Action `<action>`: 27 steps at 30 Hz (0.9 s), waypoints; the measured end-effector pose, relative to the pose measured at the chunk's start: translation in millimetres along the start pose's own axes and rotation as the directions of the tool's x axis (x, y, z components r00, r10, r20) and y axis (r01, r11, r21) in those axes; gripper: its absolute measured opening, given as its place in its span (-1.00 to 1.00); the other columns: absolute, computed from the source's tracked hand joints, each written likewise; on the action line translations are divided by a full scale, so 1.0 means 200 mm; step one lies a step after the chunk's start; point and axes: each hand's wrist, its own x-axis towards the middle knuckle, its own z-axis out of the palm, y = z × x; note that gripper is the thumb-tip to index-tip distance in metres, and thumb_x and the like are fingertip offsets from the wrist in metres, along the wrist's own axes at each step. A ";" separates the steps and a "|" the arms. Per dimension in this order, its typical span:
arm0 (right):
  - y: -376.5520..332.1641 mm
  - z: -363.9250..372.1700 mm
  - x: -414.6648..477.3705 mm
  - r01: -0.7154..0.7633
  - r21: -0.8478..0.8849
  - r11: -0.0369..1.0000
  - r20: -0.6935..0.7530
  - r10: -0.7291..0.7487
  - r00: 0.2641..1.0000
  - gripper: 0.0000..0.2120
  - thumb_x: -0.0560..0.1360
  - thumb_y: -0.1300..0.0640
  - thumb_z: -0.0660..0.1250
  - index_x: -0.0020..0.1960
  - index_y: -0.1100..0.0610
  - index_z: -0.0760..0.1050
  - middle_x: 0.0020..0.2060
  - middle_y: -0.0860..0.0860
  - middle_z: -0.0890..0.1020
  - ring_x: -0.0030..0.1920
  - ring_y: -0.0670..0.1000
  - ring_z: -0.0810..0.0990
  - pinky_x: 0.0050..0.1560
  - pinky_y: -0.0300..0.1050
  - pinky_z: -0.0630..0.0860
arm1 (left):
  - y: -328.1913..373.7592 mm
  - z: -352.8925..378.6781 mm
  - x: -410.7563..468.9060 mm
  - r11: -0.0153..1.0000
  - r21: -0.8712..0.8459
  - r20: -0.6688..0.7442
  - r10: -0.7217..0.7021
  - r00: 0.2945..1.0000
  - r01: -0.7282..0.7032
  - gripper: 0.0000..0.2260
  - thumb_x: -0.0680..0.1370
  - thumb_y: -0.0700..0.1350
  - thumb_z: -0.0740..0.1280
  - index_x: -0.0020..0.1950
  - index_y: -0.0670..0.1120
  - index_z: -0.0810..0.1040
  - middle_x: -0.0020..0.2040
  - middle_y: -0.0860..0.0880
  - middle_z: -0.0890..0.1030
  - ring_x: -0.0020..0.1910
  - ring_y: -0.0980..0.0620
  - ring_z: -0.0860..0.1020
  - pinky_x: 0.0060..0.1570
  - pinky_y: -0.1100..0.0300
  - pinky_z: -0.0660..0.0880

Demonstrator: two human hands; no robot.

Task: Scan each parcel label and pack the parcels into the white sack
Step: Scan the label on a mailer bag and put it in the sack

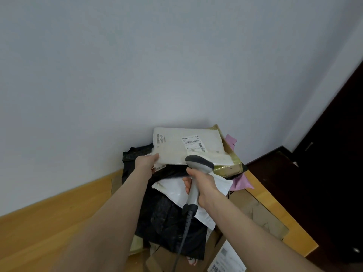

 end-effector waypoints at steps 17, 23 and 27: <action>0.68 1.02 -0.56 0.208 -0.112 0.972 0.089 -0.199 0.976 -0.80 0.47 0.24 0.40 -0.32 0.24 0.51 -0.52 0.08 0.55 -0.53 0.00 0.46 -0.44 -0.16 0.42 | 0.21 -1.56 -0.27 0.894 -0.309 -0.046 0.328 0.944 -0.325 -0.93 0.59 -0.26 0.28 -0.08 -0.14 0.49 -0.13 -0.12 0.59 -0.18 -0.02 0.58 -0.36 0.22 0.60; 0.94 1.24 -0.67 0.200 -0.148 0.969 0.100 -0.186 0.977 -0.83 0.44 0.22 0.46 -0.04 0.30 0.57 -0.28 0.13 0.64 -0.34 0.02 0.56 -0.25 -0.12 0.53 | 0.13 -2.15 -0.28 0.901 -0.304 -0.108 0.291 0.951 -0.311 -0.95 0.59 -0.26 0.27 -0.05 -0.15 0.49 -0.14 -0.10 0.57 -0.17 -0.02 0.56 -0.35 0.17 0.60; 1.00 1.28 -0.65 0.195 -0.212 0.958 0.095 -0.179 0.979 -0.63 0.43 0.17 0.48 0.19 0.24 0.51 0.00 0.14 0.64 -0.01 0.12 0.62 0.00 0.03 0.60 | 0.00 -2.36 -0.28 0.906 -0.358 -0.088 0.209 0.974 -0.227 -0.85 0.59 -0.31 0.24 0.13 -0.15 0.49 -0.15 -0.07 0.56 -0.21 0.01 0.53 -0.48 0.25 0.56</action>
